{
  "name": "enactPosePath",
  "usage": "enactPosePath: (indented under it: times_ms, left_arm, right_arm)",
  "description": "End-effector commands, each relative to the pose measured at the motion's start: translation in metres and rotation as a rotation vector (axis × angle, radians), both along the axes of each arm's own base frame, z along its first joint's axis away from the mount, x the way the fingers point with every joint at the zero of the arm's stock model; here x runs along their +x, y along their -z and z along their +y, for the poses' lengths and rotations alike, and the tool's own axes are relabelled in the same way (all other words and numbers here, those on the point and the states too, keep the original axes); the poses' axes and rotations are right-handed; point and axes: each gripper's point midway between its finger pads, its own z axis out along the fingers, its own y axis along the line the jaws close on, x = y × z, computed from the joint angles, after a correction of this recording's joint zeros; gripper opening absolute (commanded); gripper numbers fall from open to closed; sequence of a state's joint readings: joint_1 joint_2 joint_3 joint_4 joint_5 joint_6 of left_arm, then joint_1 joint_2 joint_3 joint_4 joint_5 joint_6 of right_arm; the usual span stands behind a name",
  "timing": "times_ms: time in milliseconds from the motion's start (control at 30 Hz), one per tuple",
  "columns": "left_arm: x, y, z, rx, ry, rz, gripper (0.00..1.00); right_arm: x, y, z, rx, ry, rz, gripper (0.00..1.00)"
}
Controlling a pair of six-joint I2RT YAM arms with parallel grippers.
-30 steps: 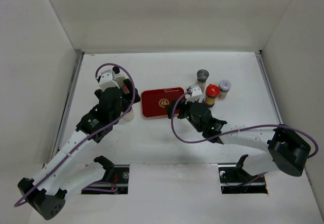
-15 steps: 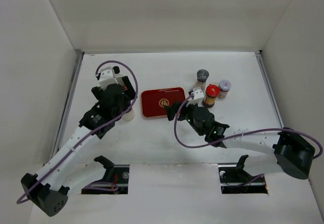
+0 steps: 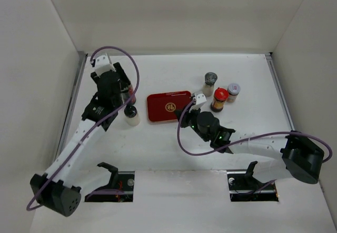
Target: Organize the condiment bottles
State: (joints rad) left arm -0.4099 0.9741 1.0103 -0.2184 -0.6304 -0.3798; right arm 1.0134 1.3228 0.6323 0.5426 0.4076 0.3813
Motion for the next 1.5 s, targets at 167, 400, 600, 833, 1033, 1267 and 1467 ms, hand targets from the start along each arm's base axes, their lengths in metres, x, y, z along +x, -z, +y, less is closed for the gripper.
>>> enactPosePath:
  times_ms: [167,400,600,833,1033,1267,1467]
  left_arm:
    - [0.060,0.018,-0.011,0.087,0.003,0.082,0.58]
    - [0.081,0.024,-0.008,0.094,-0.025,0.092,0.56]
    - [0.089,0.028,-0.002,0.093,-0.039,0.095,0.50]
    - [0.101,0.040,-0.003,0.096,-0.025,0.125,0.46]
    - [0.105,0.045,-0.002,0.092,-0.029,0.128,0.36]
    - [0.091,0.015,-0.002,0.077,-0.043,0.043,0.16]
    - [0.079,-0.048,-0.011,0.062,-0.020,-0.129,0.14]
  right_arm:
    - [-0.004,-0.016,0.014,0.049,-0.068,-0.043,0.17]
    - [-0.005,-0.017,0.013,0.054,-0.068,-0.046,0.26]
    - [-0.002,-0.014,0.010,0.061,-0.057,-0.039,0.28]
    - [-0.004,-0.013,0.012,0.055,-0.076,-0.041,0.29]
    - [0.001,-0.013,0.006,0.065,-0.056,-0.039,0.29]
    - [0.004,-0.012,0.005,0.068,-0.050,-0.037,0.30]
    - [0.005,-0.010,0.004,0.070,-0.041,-0.029,0.32]
